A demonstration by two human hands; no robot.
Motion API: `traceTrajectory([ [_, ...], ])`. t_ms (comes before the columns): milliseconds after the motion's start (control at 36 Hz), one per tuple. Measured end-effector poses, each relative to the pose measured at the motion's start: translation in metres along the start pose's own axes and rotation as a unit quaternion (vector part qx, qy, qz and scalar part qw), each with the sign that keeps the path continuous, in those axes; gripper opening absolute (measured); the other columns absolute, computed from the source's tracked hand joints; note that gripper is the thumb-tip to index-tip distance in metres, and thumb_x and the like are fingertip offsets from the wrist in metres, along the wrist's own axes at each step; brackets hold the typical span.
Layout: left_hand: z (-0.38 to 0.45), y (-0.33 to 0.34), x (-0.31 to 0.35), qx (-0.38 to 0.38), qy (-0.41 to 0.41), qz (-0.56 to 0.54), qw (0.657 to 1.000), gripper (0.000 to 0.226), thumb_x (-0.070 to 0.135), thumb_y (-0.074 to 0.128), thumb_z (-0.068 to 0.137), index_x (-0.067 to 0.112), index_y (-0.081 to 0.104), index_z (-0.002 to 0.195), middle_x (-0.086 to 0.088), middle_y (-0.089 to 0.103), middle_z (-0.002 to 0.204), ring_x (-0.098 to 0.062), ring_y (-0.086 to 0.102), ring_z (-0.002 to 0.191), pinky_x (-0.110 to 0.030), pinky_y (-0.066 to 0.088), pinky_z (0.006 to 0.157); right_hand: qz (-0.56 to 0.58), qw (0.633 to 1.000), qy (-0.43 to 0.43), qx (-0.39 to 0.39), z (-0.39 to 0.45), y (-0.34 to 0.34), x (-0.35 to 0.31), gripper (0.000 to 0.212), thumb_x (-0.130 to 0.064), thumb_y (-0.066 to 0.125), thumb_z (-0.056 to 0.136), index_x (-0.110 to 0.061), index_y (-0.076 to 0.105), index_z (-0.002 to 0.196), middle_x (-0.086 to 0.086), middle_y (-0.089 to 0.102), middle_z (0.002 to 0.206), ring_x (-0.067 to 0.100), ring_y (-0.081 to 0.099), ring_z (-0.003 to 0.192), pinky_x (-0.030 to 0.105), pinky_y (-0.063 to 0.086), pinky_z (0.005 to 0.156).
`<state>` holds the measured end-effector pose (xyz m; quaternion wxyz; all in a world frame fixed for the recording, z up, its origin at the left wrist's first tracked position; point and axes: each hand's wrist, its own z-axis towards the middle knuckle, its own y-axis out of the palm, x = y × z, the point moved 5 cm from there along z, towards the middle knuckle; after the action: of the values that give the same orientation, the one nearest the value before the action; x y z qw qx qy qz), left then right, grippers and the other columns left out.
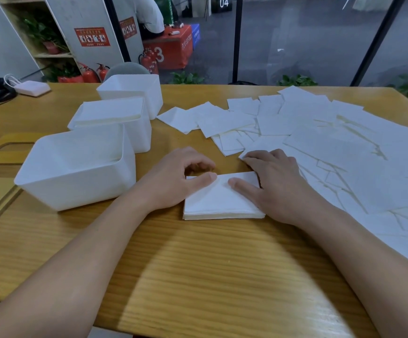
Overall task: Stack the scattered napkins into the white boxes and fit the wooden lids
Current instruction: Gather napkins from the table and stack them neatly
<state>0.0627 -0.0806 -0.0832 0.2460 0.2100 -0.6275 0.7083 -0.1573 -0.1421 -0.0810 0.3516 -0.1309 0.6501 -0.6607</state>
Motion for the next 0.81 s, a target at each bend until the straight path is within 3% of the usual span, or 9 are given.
traceTrajectory([
  [139,-0.004,-0.001,0.01,0.014,0.014,-0.046,0.999,0.037,0.04,0.064,0.109,0.05,0.063,0.144,0.029,0.07,0.119,-0.001,0.06,0.115,-0.022,0.045,0.093,0.085,0.995,-0.036,0.041,-0.004,-0.01,-0.011,0.075,-0.079,0.047,0.097,-0.028,0.058,0.152,-0.016,0.052,0.155,0.01,0.038,0.135,0.037,0.027,0.117],
  [250,-0.005,0.001,0.021,-0.006,0.045,-0.131,0.99,0.044,0.034,0.053,0.115,0.042,0.052,0.158,0.021,0.069,0.141,0.001,0.059,0.135,-0.026,0.047,0.111,0.153,0.984,-0.072,0.057,-0.011,-0.015,-0.026,0.06,-0.072,0.057,0.099,-0.036,0.062,0.147,-0.025,0.054,0.151,0.004,0.041,0.136,0.041,0.031,0.12],
  [389,-0.004,-0.005,0.021,0.05,0.05,-0.18,0.981,0.033,0.029,0.058,0.113,0.021,0.071,0.143,0.017,0.075,0.132,0.001,0.065,0.13,-0.016,0.048,0.106,0.178,0.979,-0.095,0.03,-0.014,-0.013,-0.033,0.064,-0.069,0.062,0.098,-0.036,0.058,0.152,-0.029,0.051,0.154,0.0,0.038,0.141,0.041,0.033,0.122],
  [528,-0.002,-0.017,0.014,0.146,0.043,-0.262,0.953,0.023,0.021,0.078,0.101,0.018,0.081,0.123,0.005,0.082,0.113,-0.016,0.077,0.107,-0.029,0.058,0.096,0.212,0.969,-0.1,0.079,-0.014,-0.018,-0.029,0.048,-0.057,0.068,0.1,-0.036,0.066,0.143,-0.028,0.058,0.148,0.001,0.043,0.144,0.042,0.037,0.121],
  [583,-0.001,-0.021,0.011,0.181,0.048,-0.309,0.932,0.019,0.018,0.085,0.094,0.017,0.082,0.113,0.004,0.081,0.102,-0.025,0.071,0.086,-0.036,0.059,0.088,0.218,0.964,-0.083,0.127,-0.014,-0.023,-0.024,0.048,-0.053,0.069,0.1,-0.035,0.064,0.144,-0.026,0.056,0.15,0.0,0.043,0.145,0.04,0.039,0.121],
  [639,-0.002,-0.026,0.008,0.215,0.05,-0.324,0.92,0.018,0.014,0.09,0.089,0.014,0.081,0.105,0.008,0.076,0.09,-0.019,0.056,0.071,-0.033,0.055,0.077,0.233,0.957,-0.059,0.161,-0.013,-0.027,-0.019,0.051,-0.049,0.071,0.101,-0.034,0.059,0.149,-0.023,0.052,0.154,0.003,0.043,0.146,0.037,0.039,0.122],
  [750,-0.004,-0.03,0.011,0.222,0.065,-0.362,0.903,0.021,0.002,0.087,0.089,0.008,0.073,0.104,-0.005,0.074,0.101,-0.024,0.07,0.09,-0.04,0.059,0.086,0.263,0.948,-0.032,0.176,-0.012,-0.031,-0.012,0.066,-0.05,0.07,0.101,-0.036,0.043,0.159,-0.022,0.042,0.162,0.004,0.038,0.151,0.042,0.038,0.124],
  [806,-0.004,-0.03,0.014,0.206,0.076,-0.387,0.895,0.024,-0.004,0.083,0.09,0.005,0.069,0.108,-0.011,0.071,0.104,-0.028,0.069,0.096,-0.04,0.059,0.089,0.275,0.946,-0.017,0.169,-0.012,-0.031,-0.01,0.074,-0.056,0.067,0.101,-0.039,0.034,0.164,-0.024,0.037,0.165,-0.002,0.034,0.152,0.036,0.036,0.126],
])
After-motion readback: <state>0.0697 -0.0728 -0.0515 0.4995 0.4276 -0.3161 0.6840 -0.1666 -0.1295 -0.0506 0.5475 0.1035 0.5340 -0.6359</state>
